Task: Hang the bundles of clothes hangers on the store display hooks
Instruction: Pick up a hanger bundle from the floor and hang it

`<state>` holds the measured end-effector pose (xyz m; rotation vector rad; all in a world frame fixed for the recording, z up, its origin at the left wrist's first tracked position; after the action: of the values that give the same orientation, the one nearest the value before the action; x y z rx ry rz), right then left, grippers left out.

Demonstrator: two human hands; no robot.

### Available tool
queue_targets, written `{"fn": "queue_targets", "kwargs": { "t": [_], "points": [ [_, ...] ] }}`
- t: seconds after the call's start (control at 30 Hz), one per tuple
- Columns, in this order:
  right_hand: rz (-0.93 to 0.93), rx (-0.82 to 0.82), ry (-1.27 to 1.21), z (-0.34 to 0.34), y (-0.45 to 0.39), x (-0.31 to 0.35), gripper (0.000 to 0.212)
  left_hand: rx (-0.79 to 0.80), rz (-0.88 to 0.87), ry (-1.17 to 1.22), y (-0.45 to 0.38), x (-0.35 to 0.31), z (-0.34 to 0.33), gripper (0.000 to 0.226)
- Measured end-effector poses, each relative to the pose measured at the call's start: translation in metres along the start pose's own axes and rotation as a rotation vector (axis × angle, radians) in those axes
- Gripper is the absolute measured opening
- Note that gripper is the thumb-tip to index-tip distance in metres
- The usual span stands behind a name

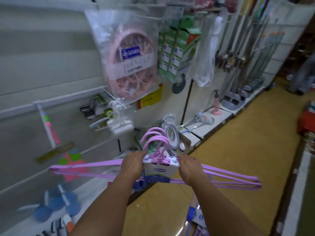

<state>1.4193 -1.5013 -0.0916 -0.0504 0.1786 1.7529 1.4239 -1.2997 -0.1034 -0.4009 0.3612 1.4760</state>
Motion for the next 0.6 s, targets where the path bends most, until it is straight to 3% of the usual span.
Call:
{"fn": "queue_targets", "kwargs": {
  "t": [0.07,0.13,0.23,0.33,0.43,0.6],
  "points": [
    [0.067,0.068,-0.020,0.011,-0.007,0.013,0.036,-0.030,0.050,-0.053,0.012,0.007,0.013,0.027],
    [0.106,0.254,-0.172,0.025,-0.014,0.030,0.047,-0.078,0.128,-0.047,0.026,0.021,0.023,0.028],
    [0.157,0.525,-0.807,0.054,-0.016,0.068,0.066,-0.103,0.230,-0.061,0.051,0.042,0.032,0.023],
    [0.259,0.449,-1.191,0.083,-0.004,0.117,0.029,-0.129,0.322,-0.040,0.080,0.060,0.038,0.020],
    [0.225,0.392,-1.364,0.090,0.014,0.162,0.020,-0.144,0.392,-0.015,0.112,0.080,0.051,0.023],
    [0.242,0.377,-1.349,0.096,0.032,0.231,0.005,-0.188,0.471,0.072,0.160,0.112,0.074,0.031]
  ]
}}
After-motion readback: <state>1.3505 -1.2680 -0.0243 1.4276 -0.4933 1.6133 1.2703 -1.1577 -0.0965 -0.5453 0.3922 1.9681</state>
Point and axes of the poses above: each hand's wrist, its own y-axis away from the middle knuckle, its own z-axis out of the back of the hand, x = y × z, the point moved 1 cm from there along -y, towards the middle knuckle, and after that the axes turned 5 degrees about y, right-handed, at the moved point
